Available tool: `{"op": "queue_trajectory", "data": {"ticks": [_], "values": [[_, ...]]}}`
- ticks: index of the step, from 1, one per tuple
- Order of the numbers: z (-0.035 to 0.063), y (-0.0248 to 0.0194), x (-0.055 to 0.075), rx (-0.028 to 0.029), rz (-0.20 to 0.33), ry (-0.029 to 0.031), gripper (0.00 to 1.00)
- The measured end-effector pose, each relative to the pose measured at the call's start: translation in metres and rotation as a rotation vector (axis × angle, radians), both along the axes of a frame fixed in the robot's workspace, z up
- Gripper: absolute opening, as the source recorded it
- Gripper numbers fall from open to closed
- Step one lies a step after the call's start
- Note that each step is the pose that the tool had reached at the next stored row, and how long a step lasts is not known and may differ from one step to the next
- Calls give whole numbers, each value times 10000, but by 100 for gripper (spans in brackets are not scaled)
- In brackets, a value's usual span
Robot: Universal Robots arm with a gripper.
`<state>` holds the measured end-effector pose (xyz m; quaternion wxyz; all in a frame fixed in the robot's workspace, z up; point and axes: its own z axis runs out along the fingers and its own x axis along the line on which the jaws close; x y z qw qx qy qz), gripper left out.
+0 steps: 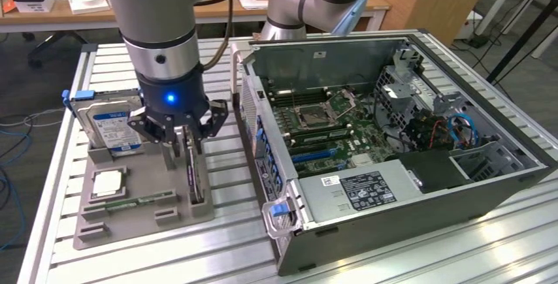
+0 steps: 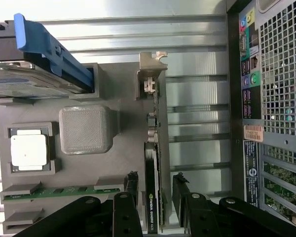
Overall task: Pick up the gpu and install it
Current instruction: 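Pick up the gpu and move the gpu toward the slot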
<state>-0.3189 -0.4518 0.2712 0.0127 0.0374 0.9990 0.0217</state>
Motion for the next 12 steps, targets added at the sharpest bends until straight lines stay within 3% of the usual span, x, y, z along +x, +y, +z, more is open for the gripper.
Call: {"op": "queue_trajectory", "data": {"ticks": [12], "values": [[-70,0,-25,-13,1,-1,42]]}}
